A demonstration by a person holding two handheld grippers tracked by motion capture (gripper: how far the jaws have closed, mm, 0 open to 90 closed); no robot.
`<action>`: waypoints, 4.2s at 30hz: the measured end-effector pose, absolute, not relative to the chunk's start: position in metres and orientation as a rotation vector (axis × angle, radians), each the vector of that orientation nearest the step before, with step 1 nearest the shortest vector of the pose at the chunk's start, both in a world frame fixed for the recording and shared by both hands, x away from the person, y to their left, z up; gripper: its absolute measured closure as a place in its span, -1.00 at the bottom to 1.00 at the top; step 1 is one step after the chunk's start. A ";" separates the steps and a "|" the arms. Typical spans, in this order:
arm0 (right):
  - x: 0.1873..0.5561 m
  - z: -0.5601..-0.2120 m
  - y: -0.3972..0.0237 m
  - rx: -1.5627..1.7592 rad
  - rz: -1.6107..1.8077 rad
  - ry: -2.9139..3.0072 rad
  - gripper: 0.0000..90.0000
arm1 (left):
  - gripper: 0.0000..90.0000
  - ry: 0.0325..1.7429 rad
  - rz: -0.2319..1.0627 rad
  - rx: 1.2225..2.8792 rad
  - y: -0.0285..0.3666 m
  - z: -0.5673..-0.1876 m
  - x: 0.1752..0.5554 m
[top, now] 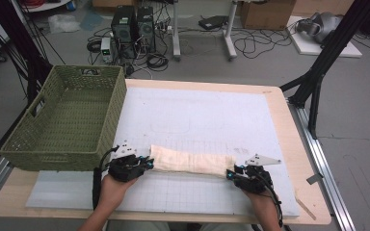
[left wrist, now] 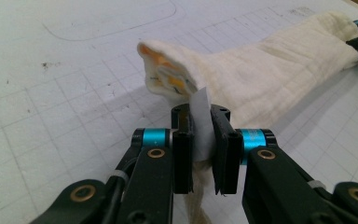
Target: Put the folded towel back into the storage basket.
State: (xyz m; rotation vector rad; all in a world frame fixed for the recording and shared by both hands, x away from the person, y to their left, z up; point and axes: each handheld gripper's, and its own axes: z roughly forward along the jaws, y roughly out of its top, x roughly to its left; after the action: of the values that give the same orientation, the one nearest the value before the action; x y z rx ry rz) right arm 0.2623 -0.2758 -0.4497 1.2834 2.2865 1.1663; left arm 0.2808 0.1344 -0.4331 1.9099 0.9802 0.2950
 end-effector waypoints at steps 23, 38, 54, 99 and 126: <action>0.257 -0.417 -0.276 1.096 1.214 2.212 0.79 | 0.79 0.913 0.351 1.782 0.146 -0.407 0.276; 0.262 -0.377 -0.280 0.979 1.386 2.074 0.79 | 0.79 0.827 0.395 1.699 0.160 -0.365 0.272; 0.302 -0.341 -0.236 0.849 1.485 2.012 0.80 | 0.80 0.866 0.491 1.650 0.205 -0.333 0.269; 0.411 -0.290 -0.074 0.681 1.483 2.129 0.81 | 0.80 0.988 0.687 1.543 0.309 -0.317 0.237; 0.451 -0.275 0.031 0.580 1.448 2.208 0.81 | 0.80 1.075 0.805 1.521 0.356 -0.319 0.230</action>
State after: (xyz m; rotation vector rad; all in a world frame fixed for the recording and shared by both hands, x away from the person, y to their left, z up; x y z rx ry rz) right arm 0.4509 0.0312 -0.2745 0.5799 2.2085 1.4481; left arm 0.2300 0.3565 -0.3189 1.5211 1.0749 0.8048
